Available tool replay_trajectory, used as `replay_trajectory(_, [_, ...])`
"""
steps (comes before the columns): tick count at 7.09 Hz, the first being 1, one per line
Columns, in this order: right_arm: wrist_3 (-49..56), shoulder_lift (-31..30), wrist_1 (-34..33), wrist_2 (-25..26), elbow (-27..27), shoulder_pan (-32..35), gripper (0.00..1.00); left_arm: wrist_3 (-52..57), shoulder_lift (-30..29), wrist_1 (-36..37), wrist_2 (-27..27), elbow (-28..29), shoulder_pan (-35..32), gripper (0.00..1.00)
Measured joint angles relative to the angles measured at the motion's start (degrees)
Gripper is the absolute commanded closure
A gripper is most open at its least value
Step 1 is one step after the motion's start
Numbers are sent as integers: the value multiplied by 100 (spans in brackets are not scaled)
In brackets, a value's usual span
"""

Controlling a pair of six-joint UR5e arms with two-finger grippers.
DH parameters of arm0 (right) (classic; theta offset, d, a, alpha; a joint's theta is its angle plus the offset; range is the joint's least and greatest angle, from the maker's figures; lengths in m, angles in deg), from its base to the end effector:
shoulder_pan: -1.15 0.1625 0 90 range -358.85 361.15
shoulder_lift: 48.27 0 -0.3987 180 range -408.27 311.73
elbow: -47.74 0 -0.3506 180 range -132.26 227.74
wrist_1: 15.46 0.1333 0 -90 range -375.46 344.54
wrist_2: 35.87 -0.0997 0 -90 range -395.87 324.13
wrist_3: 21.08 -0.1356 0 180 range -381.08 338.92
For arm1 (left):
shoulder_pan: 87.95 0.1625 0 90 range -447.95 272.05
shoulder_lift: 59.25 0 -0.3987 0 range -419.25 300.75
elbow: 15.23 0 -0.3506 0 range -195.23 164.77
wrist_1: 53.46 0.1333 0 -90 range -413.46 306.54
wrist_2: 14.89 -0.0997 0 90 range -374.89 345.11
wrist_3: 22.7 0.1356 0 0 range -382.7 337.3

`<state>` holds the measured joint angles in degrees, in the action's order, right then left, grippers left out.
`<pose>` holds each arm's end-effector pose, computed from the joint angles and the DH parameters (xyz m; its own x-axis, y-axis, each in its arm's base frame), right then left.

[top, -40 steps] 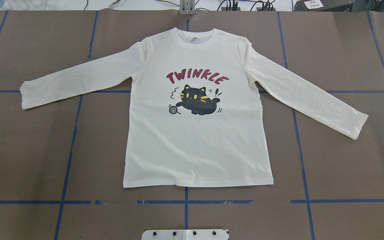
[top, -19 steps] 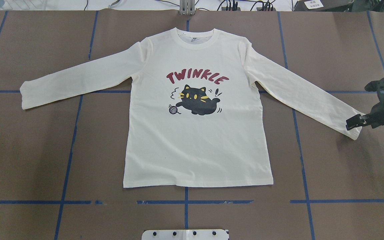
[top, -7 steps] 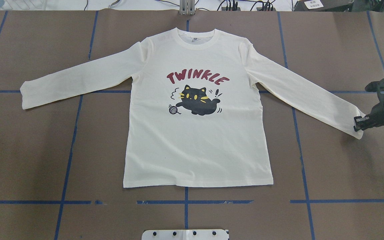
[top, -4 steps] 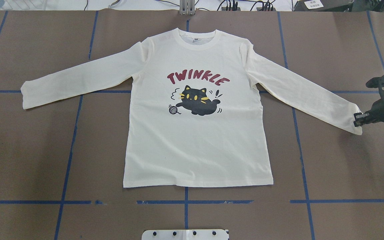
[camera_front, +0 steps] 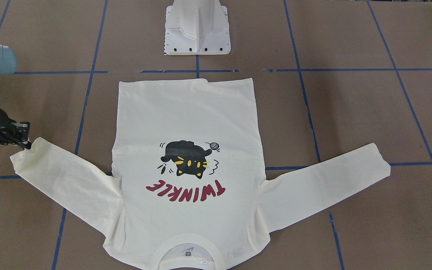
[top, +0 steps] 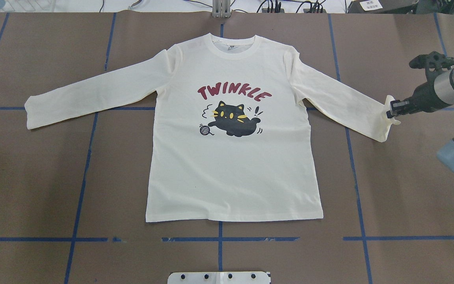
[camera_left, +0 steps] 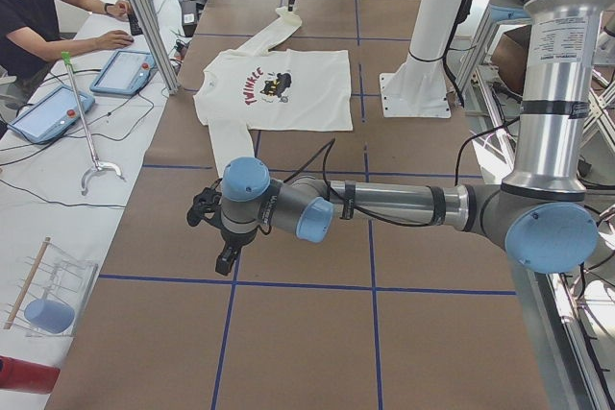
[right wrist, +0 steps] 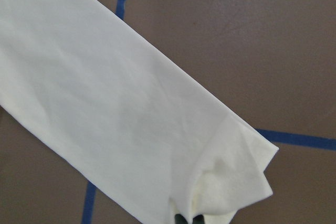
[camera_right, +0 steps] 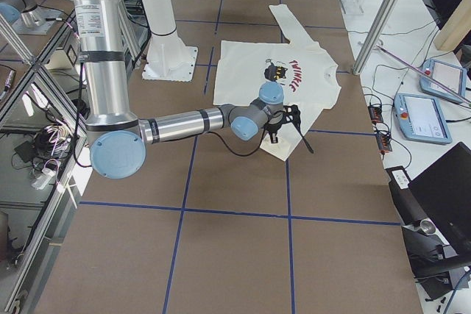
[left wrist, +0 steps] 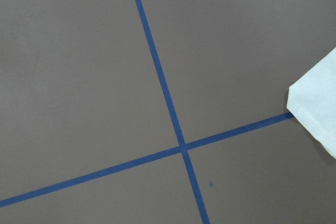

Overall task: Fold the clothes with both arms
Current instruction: 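Carry the grasped sleeve with the right gripper across the shirt toward the collar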

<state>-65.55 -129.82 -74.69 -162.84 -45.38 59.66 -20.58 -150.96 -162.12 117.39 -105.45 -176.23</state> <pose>-0.2425 -0.4949 0.4995 0.6057 -0.1028 0.7891 -0.0535 0.9841 0.1692 -0.0273 -0.4920 0.6081 0.7309 0.2931 -0.6163 -0.0552 0.9255 0.3747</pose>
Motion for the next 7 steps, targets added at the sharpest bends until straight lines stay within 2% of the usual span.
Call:
replay_trajectory(2, [-449, 1303, -595, -39, 400, -84, 100, -14, -60, 17, 0, 11, 1, 0])
replay_trajectory(5, [-531, 3447, -1116, 6, 1742, -334, 100, -18, -139, 42, -2, 43, 4, 0])
replay_trajectory(7, [-526, 5014, -2015, 275, 2436, -771, 100, -18, -157, 40, -6, 61, 4, 0])
